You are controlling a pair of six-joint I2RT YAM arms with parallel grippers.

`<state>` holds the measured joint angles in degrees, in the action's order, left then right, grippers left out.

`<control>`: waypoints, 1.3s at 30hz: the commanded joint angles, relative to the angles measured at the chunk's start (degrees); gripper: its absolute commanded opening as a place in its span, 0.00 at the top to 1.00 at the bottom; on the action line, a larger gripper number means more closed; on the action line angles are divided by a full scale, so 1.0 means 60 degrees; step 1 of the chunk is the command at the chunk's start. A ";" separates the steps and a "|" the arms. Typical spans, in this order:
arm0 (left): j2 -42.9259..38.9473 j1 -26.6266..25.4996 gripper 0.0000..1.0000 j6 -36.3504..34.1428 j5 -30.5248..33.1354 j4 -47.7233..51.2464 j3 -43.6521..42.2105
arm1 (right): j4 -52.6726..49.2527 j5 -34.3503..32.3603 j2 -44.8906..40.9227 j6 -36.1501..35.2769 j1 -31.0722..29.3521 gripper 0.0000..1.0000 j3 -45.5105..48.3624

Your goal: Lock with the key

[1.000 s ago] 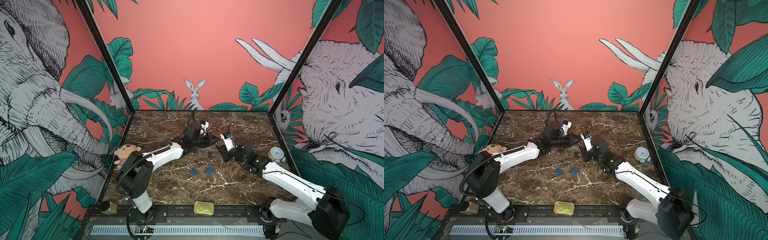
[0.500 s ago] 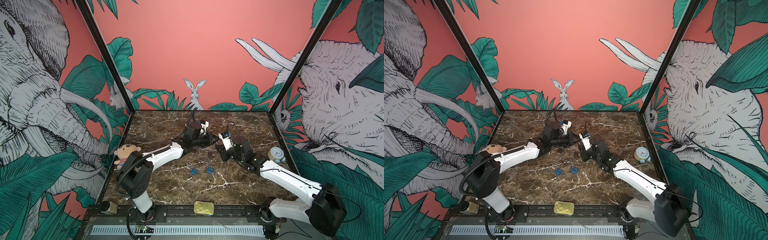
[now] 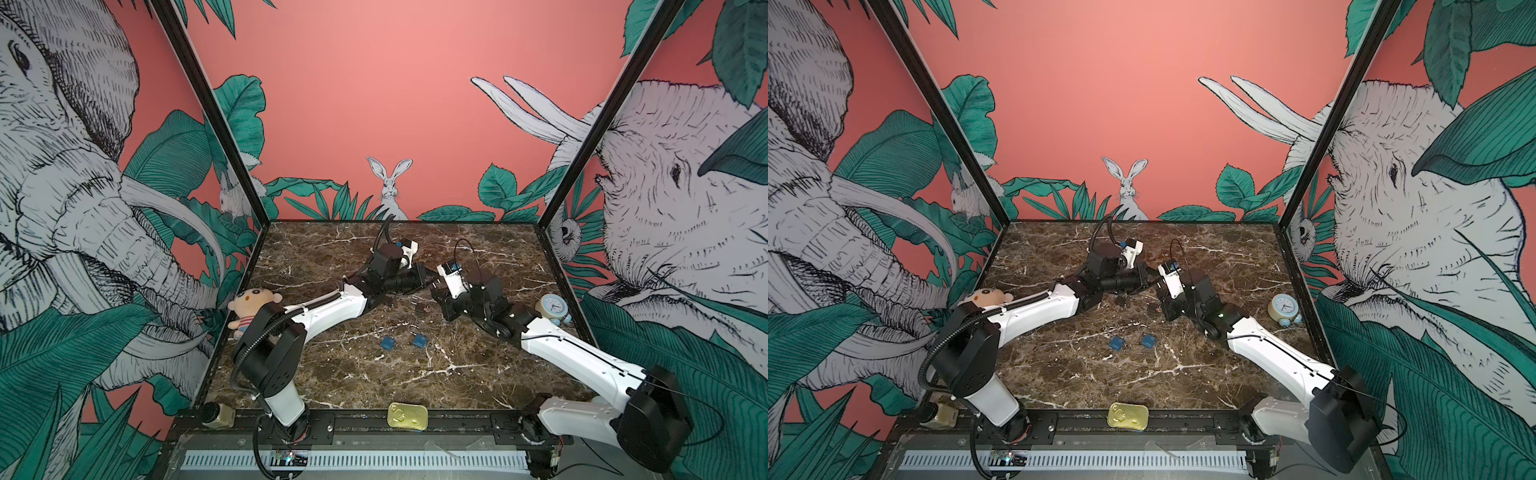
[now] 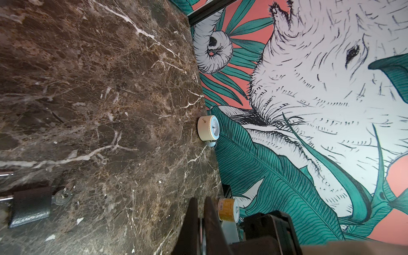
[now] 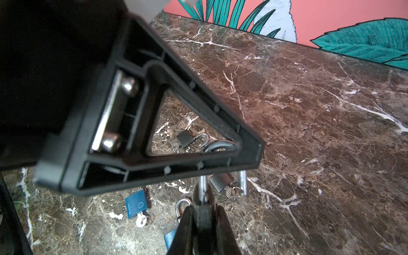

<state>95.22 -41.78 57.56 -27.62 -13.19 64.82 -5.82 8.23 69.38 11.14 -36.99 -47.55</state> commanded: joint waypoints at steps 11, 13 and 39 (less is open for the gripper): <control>-0.2215 0.0872 0.76 -0.4696 0.0230 0.2909 0.0341 | -0.3034 0.1883 -0.0479 -0.0575 0.0119 1.00 -0.1190; -0.2275 0.0870 0.80 -0.5067 -0.0332 0.2832 0.0221 | -0.3253 0.2166 -0.0434 -0.0588 0.0116 1.00 -0.1266; -0.1144 0.0606 0.91 -0.5988 -0.2834 0.3356 0.0290 | -0.3944 0.2726 0.0251 -0.0840 0.0130 1.00 -0.2159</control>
<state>89.71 -37.91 23.66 -44.07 5.28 65.98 -29.93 24.45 70.98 6.81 -36.36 -58.35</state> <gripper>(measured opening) 0.095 0.131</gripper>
